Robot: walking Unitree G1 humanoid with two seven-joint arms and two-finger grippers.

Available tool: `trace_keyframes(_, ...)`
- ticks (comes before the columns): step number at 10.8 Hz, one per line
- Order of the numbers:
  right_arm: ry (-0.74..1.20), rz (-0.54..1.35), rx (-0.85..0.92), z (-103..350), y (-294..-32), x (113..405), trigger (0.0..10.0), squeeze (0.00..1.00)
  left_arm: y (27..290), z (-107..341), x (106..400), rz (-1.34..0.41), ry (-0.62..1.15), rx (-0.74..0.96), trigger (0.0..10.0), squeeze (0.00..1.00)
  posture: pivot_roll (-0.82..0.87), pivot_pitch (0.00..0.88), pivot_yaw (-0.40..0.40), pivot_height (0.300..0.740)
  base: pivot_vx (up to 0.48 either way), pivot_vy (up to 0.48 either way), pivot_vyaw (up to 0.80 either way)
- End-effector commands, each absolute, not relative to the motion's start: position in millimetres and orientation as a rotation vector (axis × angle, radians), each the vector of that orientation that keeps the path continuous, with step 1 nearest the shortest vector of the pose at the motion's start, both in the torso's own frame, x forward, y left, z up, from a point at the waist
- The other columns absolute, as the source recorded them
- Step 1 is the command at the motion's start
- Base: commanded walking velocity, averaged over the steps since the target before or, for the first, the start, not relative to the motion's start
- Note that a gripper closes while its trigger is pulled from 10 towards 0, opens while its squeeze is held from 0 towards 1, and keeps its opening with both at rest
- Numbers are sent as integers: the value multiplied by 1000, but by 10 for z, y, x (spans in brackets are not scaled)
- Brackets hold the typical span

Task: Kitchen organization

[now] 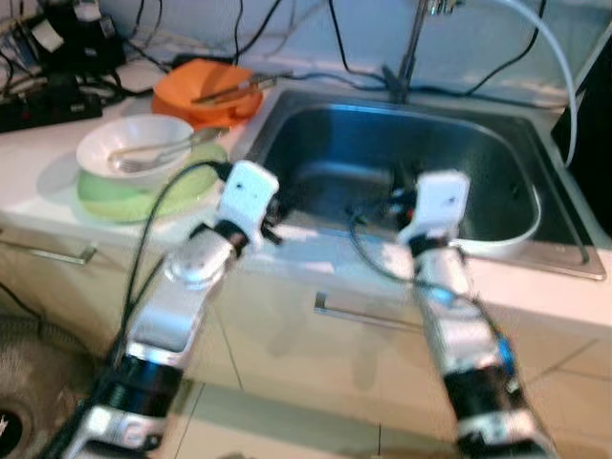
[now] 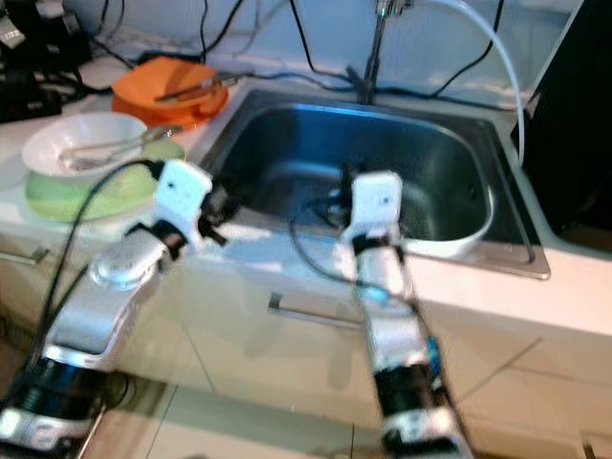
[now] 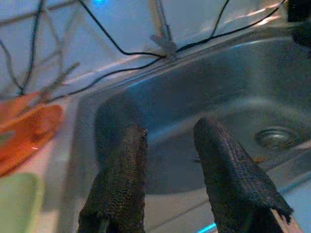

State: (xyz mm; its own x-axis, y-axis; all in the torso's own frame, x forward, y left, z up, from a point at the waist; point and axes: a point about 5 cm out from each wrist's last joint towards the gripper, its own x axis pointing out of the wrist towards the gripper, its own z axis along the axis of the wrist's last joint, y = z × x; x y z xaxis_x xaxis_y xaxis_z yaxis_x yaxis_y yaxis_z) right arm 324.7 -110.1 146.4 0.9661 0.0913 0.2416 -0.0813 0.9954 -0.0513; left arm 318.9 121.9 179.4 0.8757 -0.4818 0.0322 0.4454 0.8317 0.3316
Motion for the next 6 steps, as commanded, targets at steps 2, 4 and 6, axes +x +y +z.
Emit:
trace_keyframes(2,-240,98,-16,1496,-1027,3216,10000,0,1272,1981,3222,-408,-207,502,10000,0,-102,13,-7,740,0,0,0)
trace_keyframes(4,-224,116,-2,1473,-946,3192,10000,0,1411,2150,3358,-264,-236,671,10000,0,-99,11,-7,740,0,0,0)
trace_keyframes(6,-214,116,4,1463,-924,3183,10000,0,1492,2225,3440,-188,-231,880,10000,0,-96,6,-4,740,0,0,0)
